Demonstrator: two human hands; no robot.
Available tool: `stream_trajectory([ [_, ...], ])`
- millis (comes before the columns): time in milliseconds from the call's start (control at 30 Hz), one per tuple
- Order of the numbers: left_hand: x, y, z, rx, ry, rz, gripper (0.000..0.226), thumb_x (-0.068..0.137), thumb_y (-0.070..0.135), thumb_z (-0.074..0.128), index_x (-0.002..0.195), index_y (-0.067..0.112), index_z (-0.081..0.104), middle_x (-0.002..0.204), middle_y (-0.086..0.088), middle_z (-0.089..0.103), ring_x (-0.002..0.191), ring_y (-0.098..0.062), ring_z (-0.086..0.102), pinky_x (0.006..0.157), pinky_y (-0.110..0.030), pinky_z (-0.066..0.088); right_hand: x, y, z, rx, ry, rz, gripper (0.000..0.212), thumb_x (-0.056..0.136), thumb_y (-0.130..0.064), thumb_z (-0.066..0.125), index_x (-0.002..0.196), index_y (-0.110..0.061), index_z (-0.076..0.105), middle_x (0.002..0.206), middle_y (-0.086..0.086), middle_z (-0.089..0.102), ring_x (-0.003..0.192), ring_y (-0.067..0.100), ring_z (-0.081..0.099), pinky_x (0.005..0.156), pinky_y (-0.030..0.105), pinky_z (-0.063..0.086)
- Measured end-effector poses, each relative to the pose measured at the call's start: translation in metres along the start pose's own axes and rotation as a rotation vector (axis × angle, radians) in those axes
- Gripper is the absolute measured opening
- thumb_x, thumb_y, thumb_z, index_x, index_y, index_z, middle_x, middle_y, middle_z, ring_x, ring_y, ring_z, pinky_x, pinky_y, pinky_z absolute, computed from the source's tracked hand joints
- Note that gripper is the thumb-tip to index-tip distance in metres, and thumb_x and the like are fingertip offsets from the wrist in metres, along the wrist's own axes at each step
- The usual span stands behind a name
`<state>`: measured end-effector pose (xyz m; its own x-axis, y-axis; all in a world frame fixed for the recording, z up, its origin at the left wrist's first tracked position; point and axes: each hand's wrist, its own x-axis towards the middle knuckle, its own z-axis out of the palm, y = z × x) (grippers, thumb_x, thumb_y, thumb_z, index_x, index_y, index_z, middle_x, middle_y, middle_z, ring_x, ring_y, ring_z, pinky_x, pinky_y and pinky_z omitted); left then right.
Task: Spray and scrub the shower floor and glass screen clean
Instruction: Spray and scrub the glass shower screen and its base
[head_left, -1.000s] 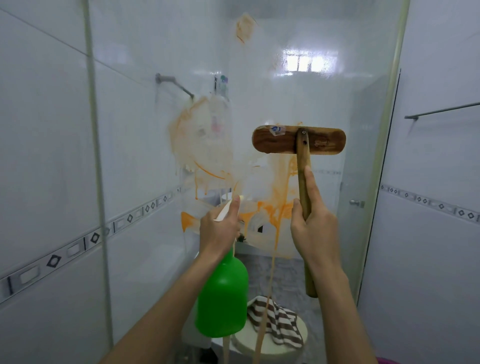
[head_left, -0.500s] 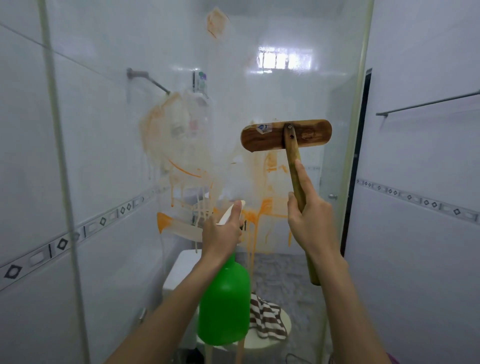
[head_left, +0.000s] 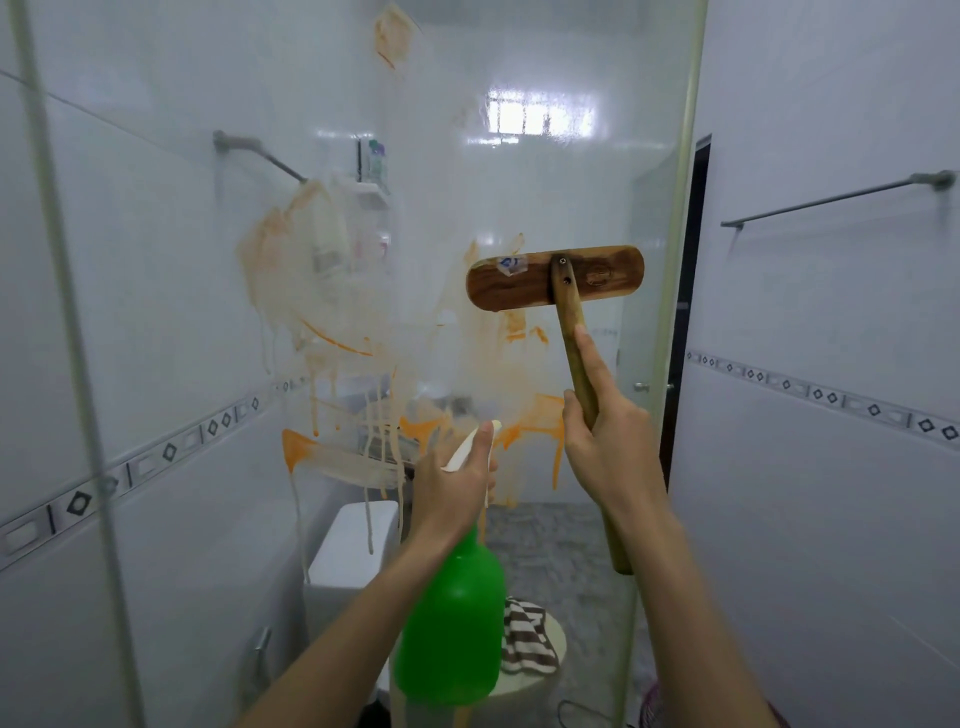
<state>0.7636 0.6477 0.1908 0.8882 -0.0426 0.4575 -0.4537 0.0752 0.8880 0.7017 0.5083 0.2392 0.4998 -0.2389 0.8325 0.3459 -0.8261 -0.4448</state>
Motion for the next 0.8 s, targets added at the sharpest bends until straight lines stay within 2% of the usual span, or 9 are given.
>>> stream_trajectory([
  [100,0.001,-0.002,-0.007,0.028,0.060,0.037,0.034,0.099,0.044,0.059,0.082,0.019,0.074,0.059,0.001,0.067,0.057,-0.012,0.065,0.057,-0.030,0.053,-0.002,-0.004,0.006,-0.005,-0.025,-0.012,0.071,0.097,-0.015,0.052,0.152,-0.043,0.016,0.052,0.001,0.050,0.043,0.014,0.047,0.043,0.025,0.038],
  [167,0.003,-0.004,-0.018,0.051,0.104,0.023,0.043,0.100,0.045,0.057,0.074,0.015,0.074,0.059,0.001,0.070,0.057,-0.013,0.066,0.056,-0.027,0.050,-0.002,-0.008,0.010,-0.012,-0.046,-0.024,0.071,0.097,-0.016,0.051,0.152,-0.043,0.015,0.053,0.002,0.051,0.044,0.015,0.049,0.046,0.034,0.043],
  [267,0.005,-0.006,-0.036,0.041,0.177,-0.010,0.043,0.099,0.044,0.059,0.070,0.015,0.074,0.060,-0.001,0.070,0.058,-0.016,0.068,0.058,-0.031,0.054,-0.002,-0.014,0.017,-0.001,-0.057,-0.051,0.072,0.096,-0.014,0.051,0.152,-0.042,0.016,0.056,0.003,0.054,0.047,0.018,0.051,0.050,0.040,0.045],
  [367,0.008,-0.011,-0.058,0.069,0.244,-0.046,0.049,0.099,0.047,0.057,0.071,0.010,0.074,0.061,-0.005,0.068,0.051,-0.009,0.064,0.051,-0.023,0.051,-0.001,-0.019,0.024,0.004,-0.053,-0.076,0.073,0.096,-0.013,0.052,0.153,-0.041,0.016,0.059,0.008,0.057,0.048,0.020,0.051,0.049,0.040,0.045],
  [467,0.010,-0.019,-0.085,0.114,0.360,-0.088,0.055,0.095,0.059,0.057,0.083,0.008,0.075,0.075,-0.008,0.073,0.068,-0.018,0.069,0.059,-0.028,0.049,0.000,-0.022,0.032,0.030,-0.048,-0.088,0.072,0.096,-0.012,0.052,0.153,-0.040,0.017,0.058,0.008,0.057,0.048,0.022,0.050,0.048,0.038,0.043],
  [600,0.010,-0.029,-0.115,0.187,0.475,-0.085,0.055,0.100,0.049,0.057,0.072,0.003,0.070,0.061,-0.008,0.067,0.044,-0.009,0.060,0.052,-0.027,0.045,-0.001,-0.028,0.040,0.027,-0.040,-0.121,0.071,0.096,-0.011,0.052,0.153,-0.037,0.019,0.056,0.004,0.053,0.046,0.018,0.047,0.045,0.023,0.033],
  [667,0.009,-0.036,-0.131,0.224,0.513,-0.072,0.057,0.100,0.052,0.054,0.068,0.008,0.072,0.061,-0.006,0.070,0.054,-0.013,0.066,0.061,-0.031,0.049,-0.003,-0.030,0.044,0.032,-0.050,-0.131,0.071,0.096,-0.011,0.053,0.153,-0.035,0.020,0.054,0.002,0.050,0.044,0.015,0.044,0.042,0.017,0.027],
  [733,0.009,-0.043,-0.144,0.258,0.530,-0.064,0.058,0.101,0.054,0.052,0.064,0.013,0.073,0.062,-0.004,0.072,0.069,-0.023,0.071,0.072,-0.036,0.054,-0.004,-0.031,0.048,0.033,-0.062,-0.130,0.071,0.096,-0.012,0.053,0.154,-0.035,0.019,0.054,0.002,0.050,0.043,0.013,0.043,0.040,0.021,0.030],
  [800,0.010,-0.048,-0.156,0.238,0.565,-0.082,0.060,0.099,0.055,0.052,0.060,0.014,0.069,0.059,-0.004,0.070,0.071,-0.030,0.072,0.075,-0.042,0.056,-0.006,-0.034,0.053,0.014,-0.060,-0.126,0.072,0.095,-0.012,0.054,0.153,-0.035,0.020,0.055,0.004,0.052,0.044,0.011,0.041,0.045,0.023,0.035],
])
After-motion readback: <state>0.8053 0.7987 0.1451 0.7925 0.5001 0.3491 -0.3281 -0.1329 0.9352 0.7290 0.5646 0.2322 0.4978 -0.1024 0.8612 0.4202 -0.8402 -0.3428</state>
